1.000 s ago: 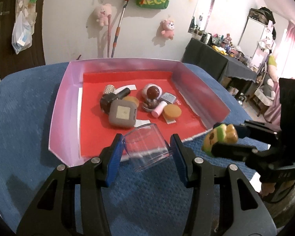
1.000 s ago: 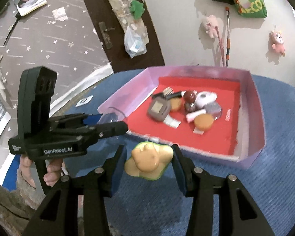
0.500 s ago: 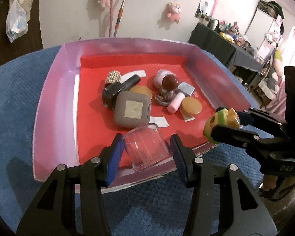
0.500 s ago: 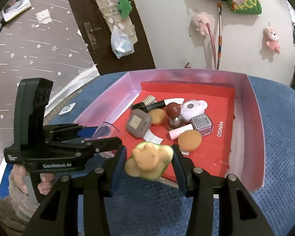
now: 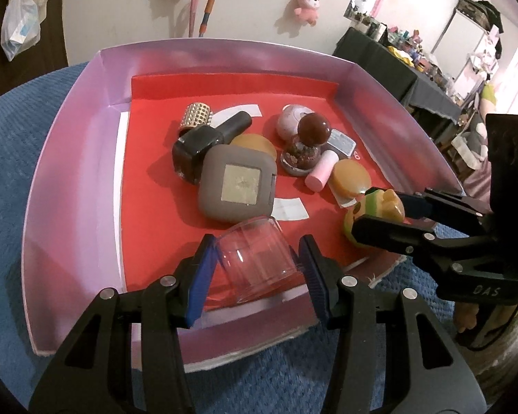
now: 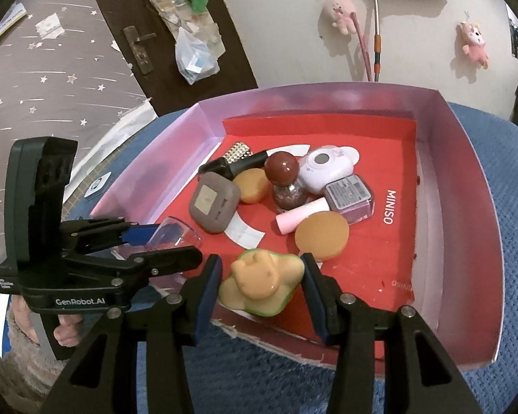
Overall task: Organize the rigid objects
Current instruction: 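Carry the figurine and clear cup over the box with both tools, then open both tools to release the figurine and cup onto the red paper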
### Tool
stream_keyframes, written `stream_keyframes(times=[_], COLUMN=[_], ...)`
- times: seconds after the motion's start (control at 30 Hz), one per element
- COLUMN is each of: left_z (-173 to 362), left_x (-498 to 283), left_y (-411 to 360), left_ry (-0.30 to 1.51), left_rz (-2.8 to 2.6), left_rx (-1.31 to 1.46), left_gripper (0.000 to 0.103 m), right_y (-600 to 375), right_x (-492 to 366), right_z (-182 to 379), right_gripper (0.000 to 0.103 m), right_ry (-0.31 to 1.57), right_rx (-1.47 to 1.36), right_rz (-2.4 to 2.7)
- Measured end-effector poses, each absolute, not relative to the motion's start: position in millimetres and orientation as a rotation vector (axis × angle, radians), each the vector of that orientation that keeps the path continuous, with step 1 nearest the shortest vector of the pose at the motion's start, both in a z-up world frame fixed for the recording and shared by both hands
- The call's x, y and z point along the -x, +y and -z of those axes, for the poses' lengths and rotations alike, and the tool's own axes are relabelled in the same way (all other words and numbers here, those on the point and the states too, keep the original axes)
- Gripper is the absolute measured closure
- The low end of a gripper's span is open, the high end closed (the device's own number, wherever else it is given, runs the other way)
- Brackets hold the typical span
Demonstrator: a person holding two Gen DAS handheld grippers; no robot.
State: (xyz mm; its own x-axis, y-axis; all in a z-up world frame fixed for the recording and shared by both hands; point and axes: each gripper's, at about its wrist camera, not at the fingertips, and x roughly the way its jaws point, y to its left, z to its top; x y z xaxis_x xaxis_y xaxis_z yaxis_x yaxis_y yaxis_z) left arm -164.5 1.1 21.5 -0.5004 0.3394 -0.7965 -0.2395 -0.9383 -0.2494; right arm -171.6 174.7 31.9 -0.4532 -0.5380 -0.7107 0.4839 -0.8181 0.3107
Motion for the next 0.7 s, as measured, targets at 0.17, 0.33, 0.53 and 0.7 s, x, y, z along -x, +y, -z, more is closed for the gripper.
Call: stream_keyframes(times=[0.17,0.33,0.53,0.7], left_z=[-20,-19,-18,-18], left_x=[171,174,181,183], left_y=[1,3,4,4], left_ry=[-0.166,-0.180,-0.181,-0.172], left_rz=[-2.465,-2.475,-2.500,-2.508], left_rx=[1.336,1.323,1.318,1.320], left_gripper=[0.056,0.056,0.056,0.056], right_y=[175,173,176,179], right_x=[177,178,183,187], right_z=[-28,-28,-29,-28], right_gripper=[0.054,0.054,0.054,0.054], right_ry=[-0.095,-0.065,-0.025,-0.025], right_rx=[-1.141,-1.125,-1.108,-1.107], right_rz=[2.261,2.290,2.370,2.397])
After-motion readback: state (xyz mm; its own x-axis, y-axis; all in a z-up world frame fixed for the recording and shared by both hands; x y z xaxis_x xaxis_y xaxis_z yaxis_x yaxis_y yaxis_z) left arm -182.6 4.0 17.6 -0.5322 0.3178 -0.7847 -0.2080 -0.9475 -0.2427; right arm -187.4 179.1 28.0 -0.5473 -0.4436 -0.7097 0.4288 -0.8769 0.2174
